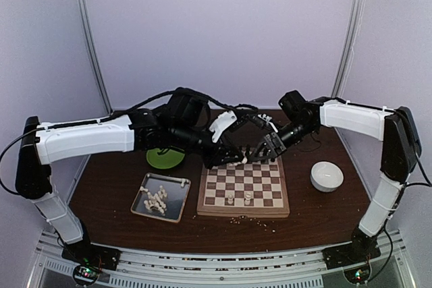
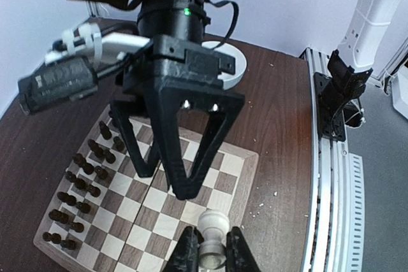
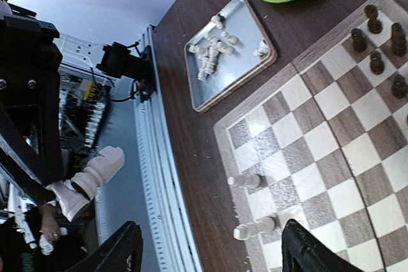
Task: Set up the chess pieces on the board
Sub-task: Pick up the king from the chess pile.
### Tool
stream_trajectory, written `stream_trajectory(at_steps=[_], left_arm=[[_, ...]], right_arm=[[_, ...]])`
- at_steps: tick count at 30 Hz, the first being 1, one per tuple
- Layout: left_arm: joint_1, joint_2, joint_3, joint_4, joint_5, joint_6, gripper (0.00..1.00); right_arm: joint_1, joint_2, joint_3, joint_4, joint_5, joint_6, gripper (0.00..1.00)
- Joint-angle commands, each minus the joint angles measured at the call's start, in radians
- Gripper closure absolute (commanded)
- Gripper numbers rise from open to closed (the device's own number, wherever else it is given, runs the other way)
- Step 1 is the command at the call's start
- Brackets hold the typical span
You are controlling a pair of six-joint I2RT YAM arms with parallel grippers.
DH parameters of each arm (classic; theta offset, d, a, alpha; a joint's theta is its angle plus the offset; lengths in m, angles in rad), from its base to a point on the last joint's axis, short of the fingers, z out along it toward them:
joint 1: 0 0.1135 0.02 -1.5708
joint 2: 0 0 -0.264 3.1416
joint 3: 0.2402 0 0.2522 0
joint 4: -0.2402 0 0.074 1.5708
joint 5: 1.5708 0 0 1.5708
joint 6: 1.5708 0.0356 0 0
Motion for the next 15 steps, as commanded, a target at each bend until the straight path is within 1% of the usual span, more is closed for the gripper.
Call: stream_trajectory(at_steps=[1,3,6,8,10,11,12,14,15], left_arm=[[-0.006,-0.048,0.05,-0.005,-0.027,0.071,0.97],[-0.007,-0.058,0.052,0.02,-0.037,0.065,0.97],[-0.013,-0.071,0.029,0.09,-0.034,0.05,0.97],[-0.02,-0.071,0.025,0.122,-0.045,0.039,0.97],[-0.028,-0.078,-0.008,0.194,-0.09,0.006,0.97],[-0.03,-0.085,-0.03,0.264,-0.11,-0.019,0.97],[-0.031,-0.09,-0.045,0.306,-0.135,-0.043,0.97],[-0.031,-0.096,-0.058,0.36,-0.187,-0.09,0.97],[-0.032,-0.096,-0.059,0.372,-0.215,-0.109,0.97]], right_arm=[[0.007,0.061,0.017,-0.039,-0.216,0.092,0.25],[0.008,0.06,-0.018,0.039,-0.247,0.175,0.25],[0.014,0.045,-0.089,0.266,-0.301,0.373,0.25],[0.019,0.036,-0.106,0.329,-0.302,0.449,0.25],[0.028,0.033,-0.106,0.347,-0.299,0.483,0.25],[0.035,0.026,-0.102,0.332,-0.278,0.46,0.25],[0.041,0.014,-0.091,0.283,-0.228,0.401,0.25],[0.052,-0.007,-0.07,0.191,-0.152,0.273,0.27],[0.054,-0.02,-0.08,0.19,-0.14,0.244,0.29]])
